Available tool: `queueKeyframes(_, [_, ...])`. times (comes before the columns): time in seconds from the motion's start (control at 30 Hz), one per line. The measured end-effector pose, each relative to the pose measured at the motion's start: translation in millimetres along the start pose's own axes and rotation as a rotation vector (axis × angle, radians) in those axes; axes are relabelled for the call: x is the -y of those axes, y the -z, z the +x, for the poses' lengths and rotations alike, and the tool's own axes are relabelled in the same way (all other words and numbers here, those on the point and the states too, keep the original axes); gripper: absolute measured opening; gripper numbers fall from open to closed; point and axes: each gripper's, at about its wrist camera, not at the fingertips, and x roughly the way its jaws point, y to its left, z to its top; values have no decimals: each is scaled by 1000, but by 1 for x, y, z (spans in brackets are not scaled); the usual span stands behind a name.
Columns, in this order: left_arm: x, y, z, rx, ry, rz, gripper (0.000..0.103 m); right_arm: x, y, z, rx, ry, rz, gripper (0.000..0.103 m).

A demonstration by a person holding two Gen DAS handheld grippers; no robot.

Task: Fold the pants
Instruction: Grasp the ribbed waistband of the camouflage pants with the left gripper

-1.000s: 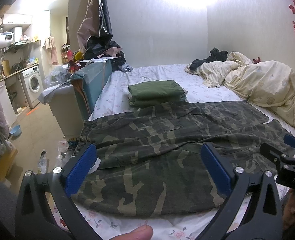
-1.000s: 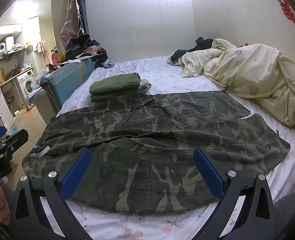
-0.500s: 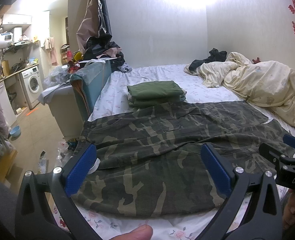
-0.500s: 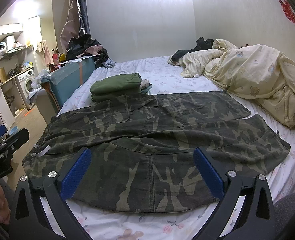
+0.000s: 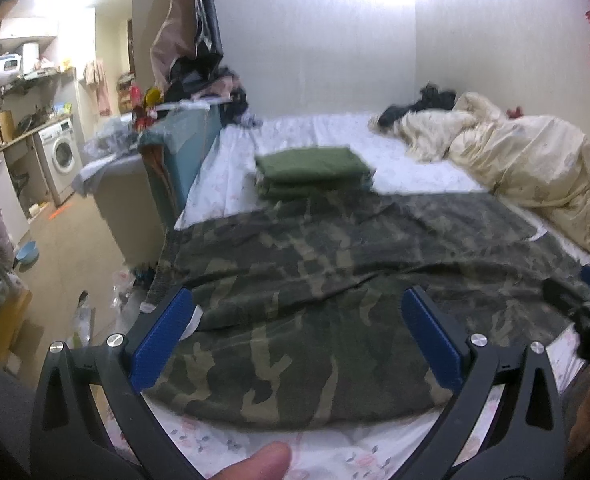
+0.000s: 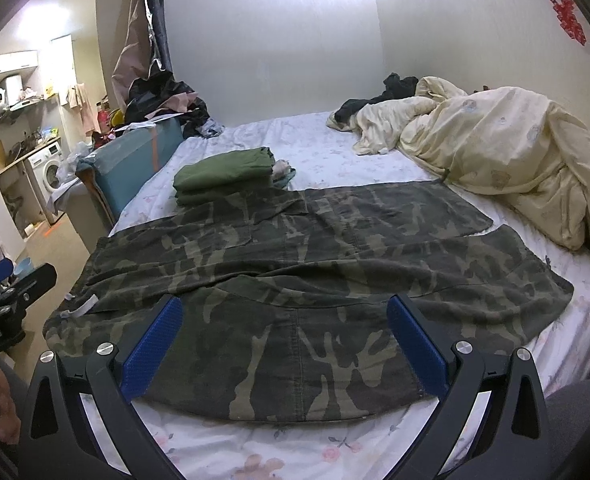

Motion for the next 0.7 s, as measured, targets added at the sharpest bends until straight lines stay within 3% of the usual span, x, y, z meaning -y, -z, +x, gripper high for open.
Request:
queueKeyframes(0.17, [-54,-5,31,-118,-54,-128,103,6,-2,-3,-5,4,20,103])
queueKeyframes(0.33, [-120,2,52,-198,-163,-316,103,13,-10,-9,16,-61,63,103])
queueKeyframes(0.53, [-190,38,56,-263,-238,-618,102,18,-13,-2,-24,-133,135,103])
queueKeyframes(0.7, [-212,77,84,-390,-293,-757,99,16,-11,10,-74,-159,143,103])
